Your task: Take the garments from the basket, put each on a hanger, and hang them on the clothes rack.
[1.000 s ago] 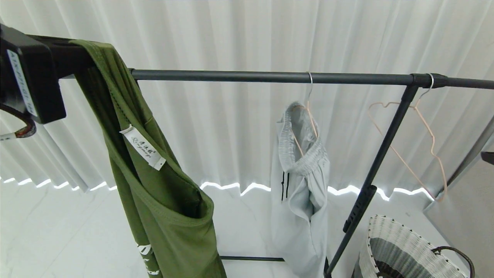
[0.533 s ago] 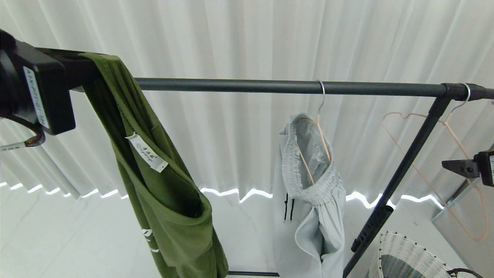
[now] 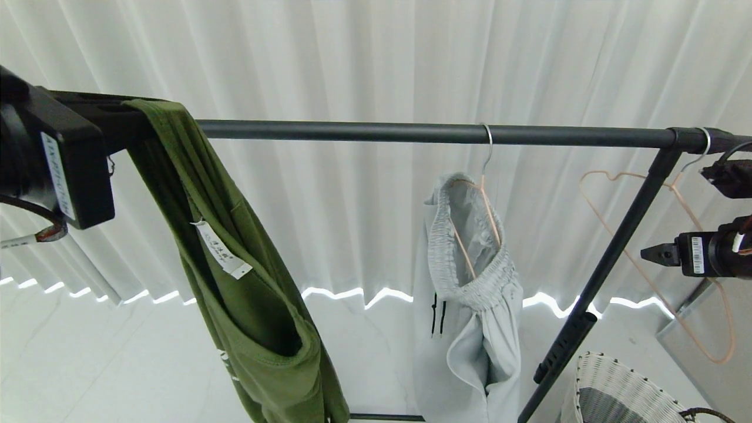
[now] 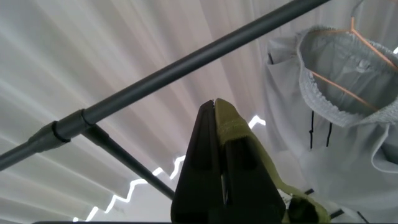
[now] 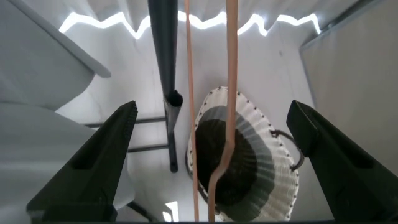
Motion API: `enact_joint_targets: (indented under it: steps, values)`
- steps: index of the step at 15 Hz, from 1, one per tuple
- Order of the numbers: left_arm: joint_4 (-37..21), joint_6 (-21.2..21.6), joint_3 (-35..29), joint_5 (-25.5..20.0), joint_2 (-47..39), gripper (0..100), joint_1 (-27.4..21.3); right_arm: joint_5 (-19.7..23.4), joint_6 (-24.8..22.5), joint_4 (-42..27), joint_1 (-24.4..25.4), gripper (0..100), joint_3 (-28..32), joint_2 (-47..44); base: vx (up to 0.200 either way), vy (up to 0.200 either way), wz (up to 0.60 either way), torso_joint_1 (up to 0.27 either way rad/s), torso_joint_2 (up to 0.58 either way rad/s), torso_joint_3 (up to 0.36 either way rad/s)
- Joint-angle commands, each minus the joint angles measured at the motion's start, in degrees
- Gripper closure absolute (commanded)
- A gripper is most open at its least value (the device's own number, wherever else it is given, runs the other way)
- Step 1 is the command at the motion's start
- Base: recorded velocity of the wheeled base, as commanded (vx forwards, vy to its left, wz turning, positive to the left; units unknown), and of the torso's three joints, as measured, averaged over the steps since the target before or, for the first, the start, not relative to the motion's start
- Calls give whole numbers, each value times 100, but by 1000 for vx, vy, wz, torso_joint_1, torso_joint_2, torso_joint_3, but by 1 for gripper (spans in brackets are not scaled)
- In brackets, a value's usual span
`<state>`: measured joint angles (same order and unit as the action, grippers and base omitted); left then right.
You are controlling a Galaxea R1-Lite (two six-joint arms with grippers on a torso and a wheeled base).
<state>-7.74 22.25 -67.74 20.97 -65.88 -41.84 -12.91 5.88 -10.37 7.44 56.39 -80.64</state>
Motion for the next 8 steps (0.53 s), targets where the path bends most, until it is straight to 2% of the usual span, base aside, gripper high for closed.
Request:
enact_joint_targets:
  steps: [1, 7, 8]
  values:
    - [1, -1, 42, 4, 40, 100, 0, -1, 28, 0, 3, 0, -23, -127, 0, 0, 0, 0, 0, 0]
    - [1, -1, 42, 4, 40, 100, 0, -10, 133, 308, -67, 0, -181, -215, 0, 0, 0, 0, 0, 0]
    - [1, -1, 51, 4, 40, 100, 0, -10, 133, 369, -67, 100, -260, -224, 0, 0, 0, 0, 0, 0]
